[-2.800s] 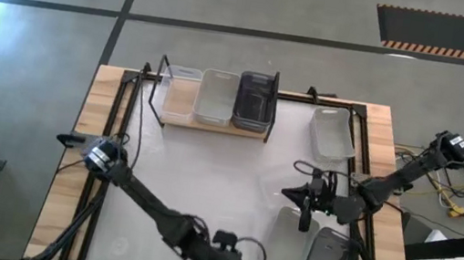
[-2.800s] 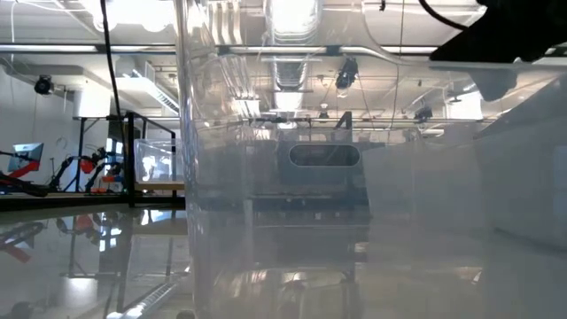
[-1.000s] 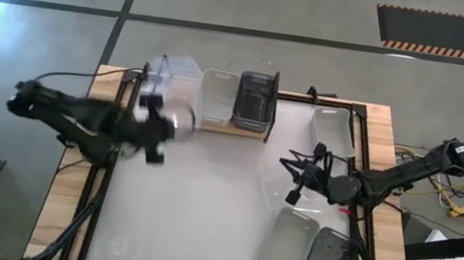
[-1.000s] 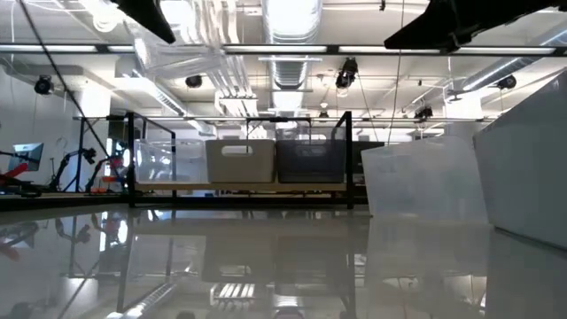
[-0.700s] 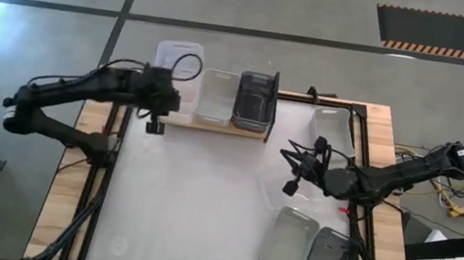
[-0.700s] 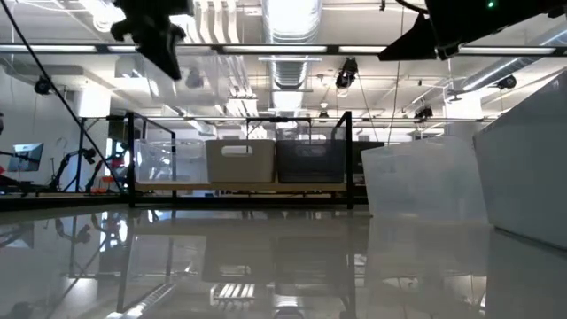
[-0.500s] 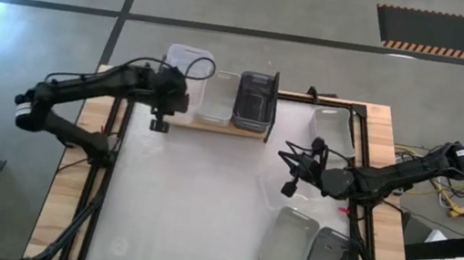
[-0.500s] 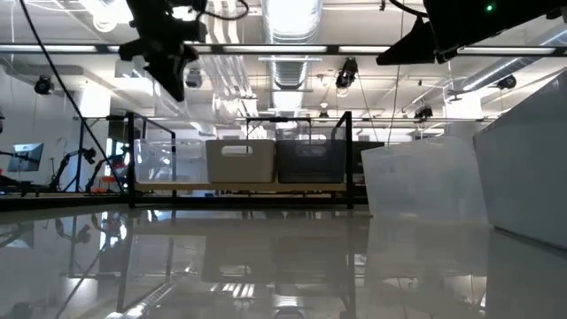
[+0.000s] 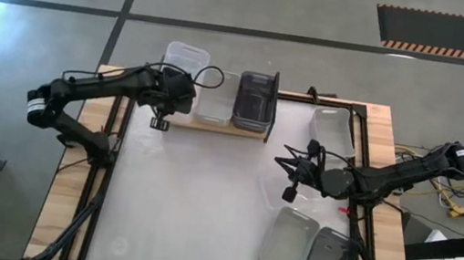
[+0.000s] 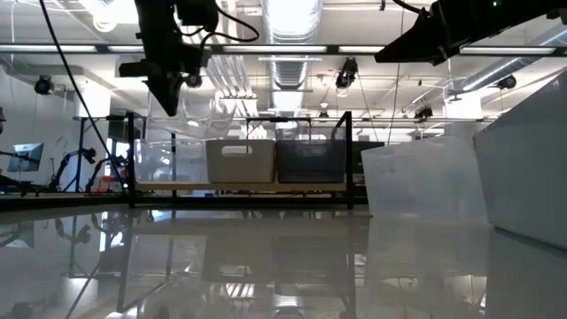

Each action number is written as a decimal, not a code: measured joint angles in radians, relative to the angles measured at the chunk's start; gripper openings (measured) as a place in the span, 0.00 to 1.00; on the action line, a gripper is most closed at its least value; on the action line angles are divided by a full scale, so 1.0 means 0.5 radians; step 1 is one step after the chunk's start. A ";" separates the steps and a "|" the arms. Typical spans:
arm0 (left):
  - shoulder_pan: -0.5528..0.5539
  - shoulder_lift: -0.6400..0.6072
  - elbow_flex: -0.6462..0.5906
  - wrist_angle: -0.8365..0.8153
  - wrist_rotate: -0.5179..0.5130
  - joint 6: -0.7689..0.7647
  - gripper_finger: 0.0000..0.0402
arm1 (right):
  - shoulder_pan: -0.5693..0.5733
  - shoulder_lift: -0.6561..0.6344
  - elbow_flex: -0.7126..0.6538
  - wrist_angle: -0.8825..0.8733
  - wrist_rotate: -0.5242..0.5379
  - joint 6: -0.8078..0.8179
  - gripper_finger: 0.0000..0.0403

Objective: Stack baskets on shelf by color
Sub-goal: Stack the bottom transparent bin on top of the transparent bin on the shelf, then stack the bottom gray bin on top of the gray bin on the shelf

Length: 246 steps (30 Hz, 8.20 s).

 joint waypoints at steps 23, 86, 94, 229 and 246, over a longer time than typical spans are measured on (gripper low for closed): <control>0.038 0.011 -0.066 -0.030 0.301 -0.111 0.00 | 0.000 0.001 -0.002 0.006 0.000 0.034 0.02; -1.842 0.296 -0.653 2.701 -0.063 -1.223 0.28 | 1.091 1.673 1.919 -2.450 -0.973 2.046 0.61; -2.230 0.298 -0.640 2.709 -0.568 -1.408 0.28 | 1.103 1.897 1.980 -2.286 -1.051 1.987 0.47; -1.537 0.964 0.006 1.056 0.233 -2.132 0.08 | 1.249 1.264 1.220 -2.592 1.035 2.285 0.15; -1.757 0.925 0.866 0.105 -0.018 -2.078 0.00 | 1.249 1.265 1.199 -2.590 1.015 2.195 0.15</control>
